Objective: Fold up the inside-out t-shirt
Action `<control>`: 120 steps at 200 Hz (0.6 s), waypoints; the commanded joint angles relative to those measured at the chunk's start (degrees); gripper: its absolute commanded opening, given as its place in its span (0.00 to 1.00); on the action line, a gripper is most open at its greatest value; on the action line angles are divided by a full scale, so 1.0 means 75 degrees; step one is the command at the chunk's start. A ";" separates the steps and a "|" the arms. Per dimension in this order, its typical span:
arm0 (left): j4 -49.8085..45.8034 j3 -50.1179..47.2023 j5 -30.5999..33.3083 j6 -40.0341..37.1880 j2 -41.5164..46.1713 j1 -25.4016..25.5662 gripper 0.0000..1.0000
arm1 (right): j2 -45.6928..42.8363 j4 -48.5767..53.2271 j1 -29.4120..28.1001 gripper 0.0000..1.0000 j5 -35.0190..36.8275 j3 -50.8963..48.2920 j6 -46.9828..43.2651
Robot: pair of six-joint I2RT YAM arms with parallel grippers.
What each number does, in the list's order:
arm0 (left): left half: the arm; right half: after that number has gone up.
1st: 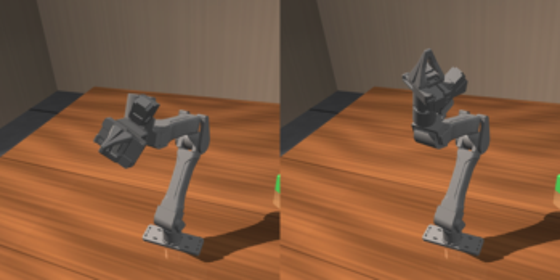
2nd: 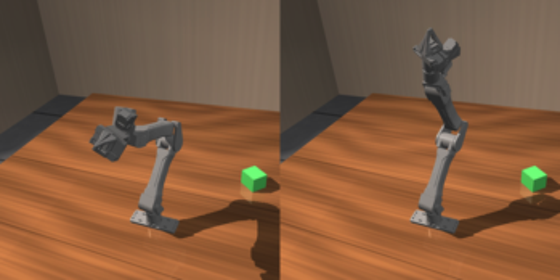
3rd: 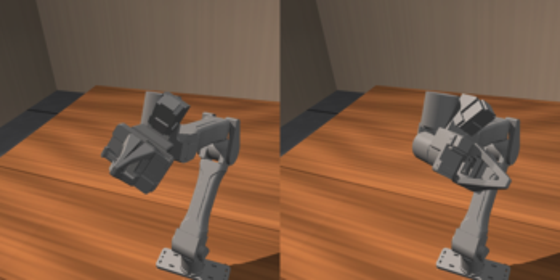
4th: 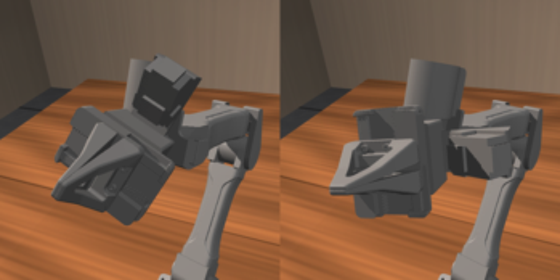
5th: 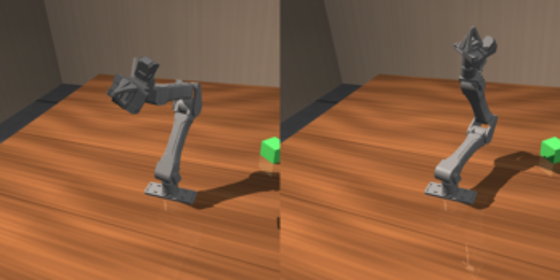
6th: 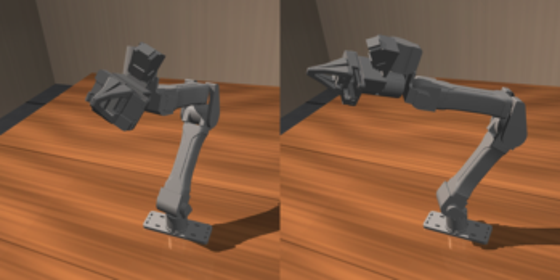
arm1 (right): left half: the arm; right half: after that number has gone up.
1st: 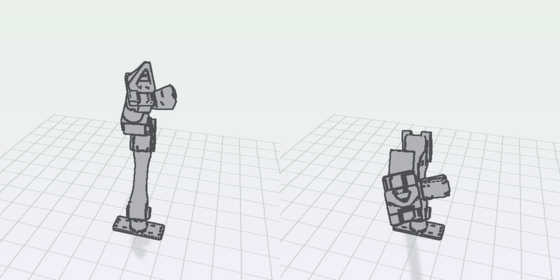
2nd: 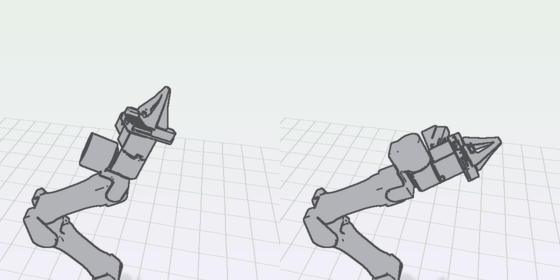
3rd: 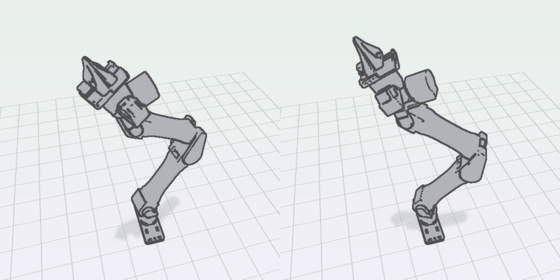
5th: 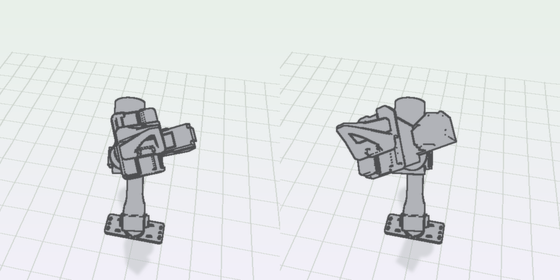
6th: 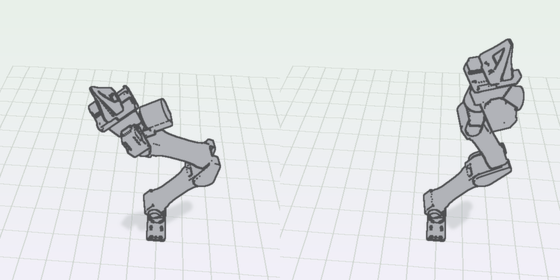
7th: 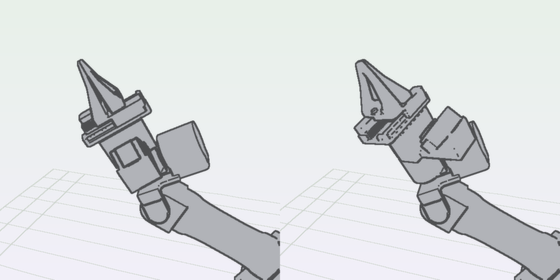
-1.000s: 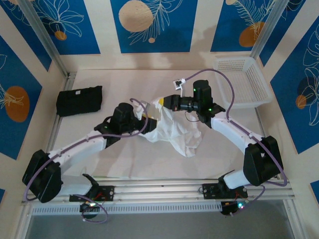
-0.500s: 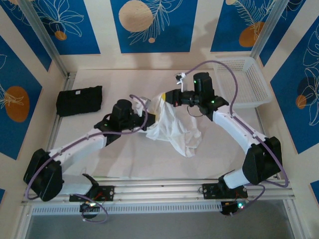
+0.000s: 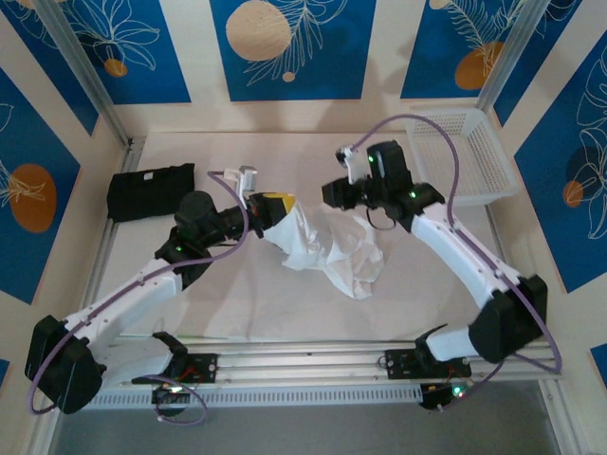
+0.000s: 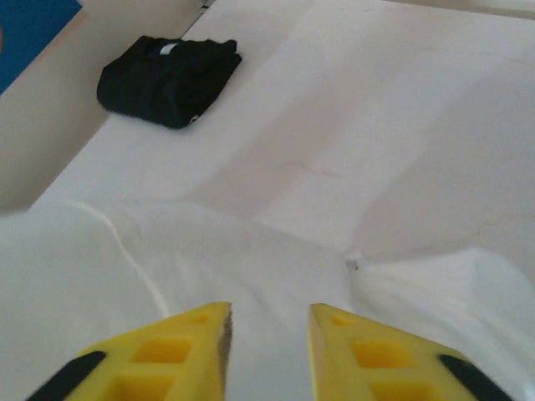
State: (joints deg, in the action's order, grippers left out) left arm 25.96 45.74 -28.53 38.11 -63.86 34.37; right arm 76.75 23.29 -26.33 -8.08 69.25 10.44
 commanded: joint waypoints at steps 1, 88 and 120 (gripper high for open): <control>0.0370 -0.0060 -0.0232 0.0079 0.0018 -0.0193 0.00 | -0.0986 -0.0590 -0.0130 0.37 -0.0741 -0.0902 -0.0275; 0.0297 -0.0121 -0.0365 0.0117 0.0064 -0.0364 0.00 | -0.0549 -0.2651 -0.1125 0.30 -0.1137 -0.2054 -0.0498; -0.1114 -0.0094 0.0885 -0.0075 0.0275 -0.0704 0.00 | -0.1151 -0.2962 -0.0570 0.00 -0.2221 -0.2292 0.0000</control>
State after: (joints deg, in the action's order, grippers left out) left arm 24.47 45.08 -28.93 38.68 -63.72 31.42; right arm 72.42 6.24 -33.71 -16.58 52.86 7.79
